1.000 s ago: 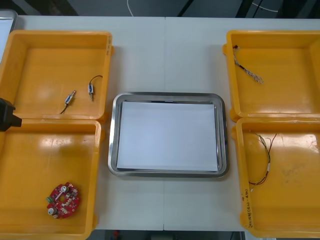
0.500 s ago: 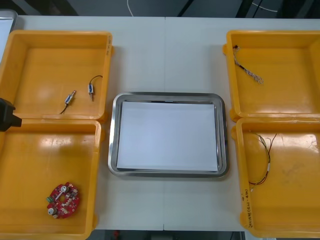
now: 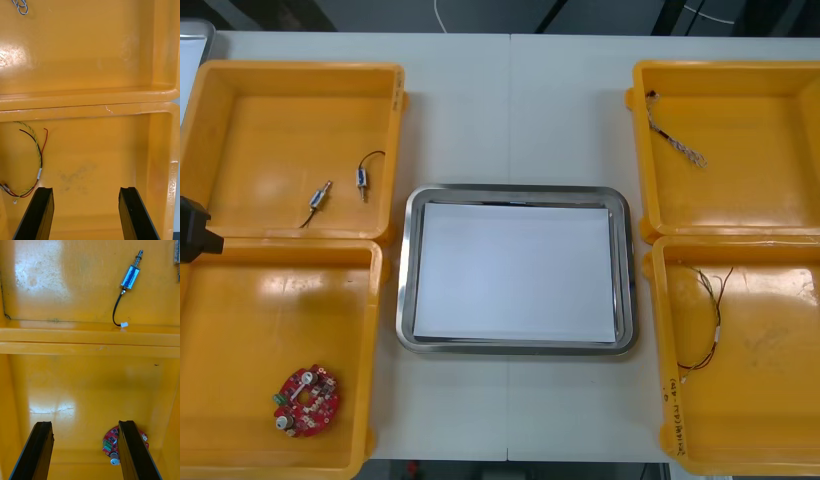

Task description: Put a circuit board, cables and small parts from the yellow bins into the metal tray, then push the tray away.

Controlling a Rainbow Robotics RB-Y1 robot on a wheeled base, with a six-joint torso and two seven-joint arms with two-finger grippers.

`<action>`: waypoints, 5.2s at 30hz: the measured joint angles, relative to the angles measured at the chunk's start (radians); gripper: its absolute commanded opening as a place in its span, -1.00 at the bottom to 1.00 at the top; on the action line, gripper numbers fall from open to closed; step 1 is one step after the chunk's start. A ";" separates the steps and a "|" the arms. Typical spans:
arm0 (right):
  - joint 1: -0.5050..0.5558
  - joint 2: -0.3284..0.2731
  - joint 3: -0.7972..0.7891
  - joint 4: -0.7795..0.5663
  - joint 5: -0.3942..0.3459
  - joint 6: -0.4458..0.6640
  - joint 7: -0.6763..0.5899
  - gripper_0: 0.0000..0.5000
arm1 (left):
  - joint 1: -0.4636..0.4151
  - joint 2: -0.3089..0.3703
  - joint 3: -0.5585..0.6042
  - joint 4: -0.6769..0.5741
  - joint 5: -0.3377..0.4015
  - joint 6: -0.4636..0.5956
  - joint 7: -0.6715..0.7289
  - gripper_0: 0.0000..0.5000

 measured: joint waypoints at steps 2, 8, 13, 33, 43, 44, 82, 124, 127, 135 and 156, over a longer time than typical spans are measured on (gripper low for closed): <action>0.000 0.000 0.000 0.000 0.000 0.000 0.000 1.00 | 0.000 0.000 0.000 0.000 0.000 0.000 0.000 1.00; 0.000 0.000 0.000 0.000 0.000 0.000 0.000 1.00 | 0.000 0.000 0.000 0.000 0.000 0.000 0.000 1.00; 0.000 0.000 0.000 0.000 0.000 0.000 0.000 1.00 | 0.000 0.000 0.000 0.000 0.000 0.000 0.000 1.00; 0.000 0.000 0.000 0.000 0.000 0.000 0.000 1.00 | 0.000 0.000 0.000 0.000 0.000 0.000 0.000 1.00; 0.000 0.000 0.000 0.000 0.000 0.000 0.000 1.00 | 0.003 -0.023 -0.018 0.001 0.000 0.002 0.000 1.00; 0.000 0.000 0.000 0.000 0.000 0.000 0.000 1.00 | 0.003 -0.023 -0.018 0.001 0.000 0.002 0.000 1.00; -0.009 -0.019 0.000 0.000 -0.001 0.000 0.000 1.00 | 0.161 -0.024 -0.088 -0.122 0.016 -0.075 0.000 1.00; 0.220 0.243 0.142 -0.230 0.040 0.000 -0.514 1.00 | 0.392 -0.024 -0.388 -0.145 -0.182 -0.402 0.002 1.00; 0.220 0.248 0.168 -0.230 0.064 0.000 -0.519 1.00 | 0.393 -0.024 -0.405 -0.145 -0.198 -0.406 0.002 1.00; 0.221 0.250 0.247 -0.218 0.186 0.000 -0.552 1.00 | 0.393 -0.024 -0.464 -0.141 -0.280 -0.452 0.010 1.00; 0.221 0.279 0.308 -0.104 0.265 -0.077 -0.552 1.00 | 0.418 -0.024 -0.478 -0.059 -0.282 -0.543 0.011 1.00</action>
